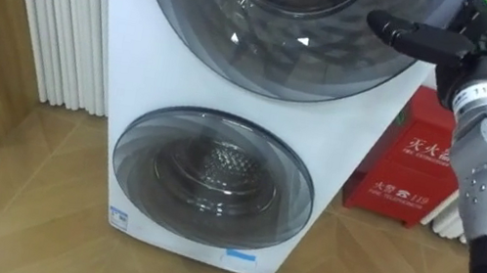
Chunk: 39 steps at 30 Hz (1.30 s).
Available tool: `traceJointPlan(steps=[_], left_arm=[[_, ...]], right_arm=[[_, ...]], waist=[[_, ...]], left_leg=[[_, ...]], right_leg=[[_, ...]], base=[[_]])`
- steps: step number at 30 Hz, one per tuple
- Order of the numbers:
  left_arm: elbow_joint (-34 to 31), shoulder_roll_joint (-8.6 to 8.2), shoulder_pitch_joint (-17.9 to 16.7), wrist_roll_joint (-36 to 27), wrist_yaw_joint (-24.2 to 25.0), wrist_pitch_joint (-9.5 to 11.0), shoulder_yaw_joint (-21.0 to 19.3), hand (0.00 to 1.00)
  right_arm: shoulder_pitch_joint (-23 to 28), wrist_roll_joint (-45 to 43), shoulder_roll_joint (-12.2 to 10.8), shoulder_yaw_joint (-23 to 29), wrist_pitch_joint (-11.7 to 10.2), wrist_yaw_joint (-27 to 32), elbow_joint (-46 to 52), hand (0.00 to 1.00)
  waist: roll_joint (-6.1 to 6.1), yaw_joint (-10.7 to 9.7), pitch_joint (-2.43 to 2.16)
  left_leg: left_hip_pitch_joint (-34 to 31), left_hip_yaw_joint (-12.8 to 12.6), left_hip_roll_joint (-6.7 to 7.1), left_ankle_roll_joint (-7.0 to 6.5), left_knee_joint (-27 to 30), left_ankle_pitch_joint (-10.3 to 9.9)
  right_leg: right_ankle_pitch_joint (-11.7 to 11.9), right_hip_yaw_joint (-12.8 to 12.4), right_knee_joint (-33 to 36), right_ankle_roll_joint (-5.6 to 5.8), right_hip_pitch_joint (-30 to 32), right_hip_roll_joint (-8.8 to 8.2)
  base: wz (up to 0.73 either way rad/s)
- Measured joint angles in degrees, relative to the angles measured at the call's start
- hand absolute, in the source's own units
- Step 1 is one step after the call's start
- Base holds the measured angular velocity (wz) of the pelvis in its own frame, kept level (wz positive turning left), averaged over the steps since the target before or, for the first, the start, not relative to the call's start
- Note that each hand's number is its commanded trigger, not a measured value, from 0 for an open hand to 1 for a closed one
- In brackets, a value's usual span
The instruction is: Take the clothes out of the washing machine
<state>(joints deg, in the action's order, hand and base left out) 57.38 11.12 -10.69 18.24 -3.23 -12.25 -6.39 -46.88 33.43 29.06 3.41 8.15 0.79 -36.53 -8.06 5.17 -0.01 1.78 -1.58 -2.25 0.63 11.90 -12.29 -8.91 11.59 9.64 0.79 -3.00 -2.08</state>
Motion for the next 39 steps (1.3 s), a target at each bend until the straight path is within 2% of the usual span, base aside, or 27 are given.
traceJointPlan(steps=[8, 13, 19, 24, 26, 29, 32, 36, 39], left_arm=[[0.1, 0.01, 0.4, -0.1, 0.3, -0.4, 0.2, 0.0], [0.2, 0.03, 0.4, -0.2, 0.5, -0.4, 1.0, 0.0], [0.2, 0.09, 0.3, -0.5, 0.5, -0.3, 1.1, 0.0], [0.2, 1.38, 1.1, -0.7, 0.5, 0.2, 2.5, 0.0], [0.2, 2.0, 1.6, -0.7, 0.4, 0.6, 3.3, 0.0], [0.2, 1.97, 1.9, -0.7, 0.1, 1.5, 4.1, 0.0], [0.2, 2.19, 2.2, -0.8, -0.1, 2.0, 4.4, 0.0], [0.2, 2.44, 2.2, -0.7, -0.3, 2.5, 4.5, 0.0], [0.5, 2.42, 1.6, -0.6, -0.4, 2.7, 4.5, 0.0]], right_arm=[[0.0, -2.0, 0.2, -4.4, 0.0, -3.5, -6.8, 0.0], [0.0, -2.5, 0.1, -5.0, 0.3, -3.9, -9.8, 0.0], [0.1, -2.5, -0.1, -5.5, 0.3, -2.2, -9.2, 0.0], [7.2, -5.7, -0.3, -6.2, 0.3, 1.4, 2.7, 0.0], [11.5, -7.1, -0.5, -6.5, 0.5, 2.6, 9.9, 0.0], [16.7, -7.0, -0.8, -6.7, 0.7, 3.6, 18.1, 0.0], [19.1, -7.0, -0.9, -7.6, 1.2, 4.5, 23.3, 0.0], [19.2, -6.8, -0.9, -9.0, 2.0, 6.6, 26.4, 0.0], [19.4, -7.7, -2.4, -8.9, 3.5, 7.8, 30.4, 0.0]], waist=[[0.74, 0.9, 0.51], [0.74, 2.0, 0.51], [0.73, 2.1, 0.43], [1.15, 2.4, 0.16], [1.63, 2.1, -0.05], [2.54, 2.0, -0.3], [2.85, 1.5, -0.28], [2.85, 1.2, -0.26], [2.68, -0.1, -0.16]], left_leg=[[1.1, -0.2, -0.05, 0.0, -0.2, 0.0], [1.2, -0.6, -0.04, 0.01, -0.1, 0.0], [0.8, -0.7, -0.06, 0.03, -0.1, 0.0], [1.0, -1.4, -0.13, 0.03, -0.1, 0.0], [1.2, -1.5, -0.14, 0.02, -0.3, 0.0], [2.1, -1.6, -0.16, 0.02, -1.1, 0.0], [2.6, -1.7, -0.16, 0.02, -1.3, 0.0], [3.0, -2.9, -0.25, 0.02, -1.7, 0.0], [2.9, -3.2, -0.25, 0.02, -1.9, 0.0]], right_leg=[[0.0, -0.2, -0.1, 0.0, -0.8, 0.04], [0.0, -0.2, 0.0, -0.02, -0.9, 0.02], [0.1, 0.0, 0.1, -0.11, -0.6, 0.03], [0.1, -0.6, 0.1, -0.16, -0.3, 0.06], [0.1, -0.8, 0.1, -0.16, -0.1, 0.06], [0.1, -1.7, 0.1, -0.16, -0.3, 0.17], [0.1, -2.2, 0.2, -0.16, -0.3, 0.2], [0.1, -3.0, 0.2, -0.2, -0.3, 0.34], [0.2, -3.6, 0.4, -0.26, -0.1, 0.41]], base=[[-0.03], [-0.01], [-0.01], [-0.1], [-0.1], [-0.16], [-0.15], [-0.12], [-0.07]])
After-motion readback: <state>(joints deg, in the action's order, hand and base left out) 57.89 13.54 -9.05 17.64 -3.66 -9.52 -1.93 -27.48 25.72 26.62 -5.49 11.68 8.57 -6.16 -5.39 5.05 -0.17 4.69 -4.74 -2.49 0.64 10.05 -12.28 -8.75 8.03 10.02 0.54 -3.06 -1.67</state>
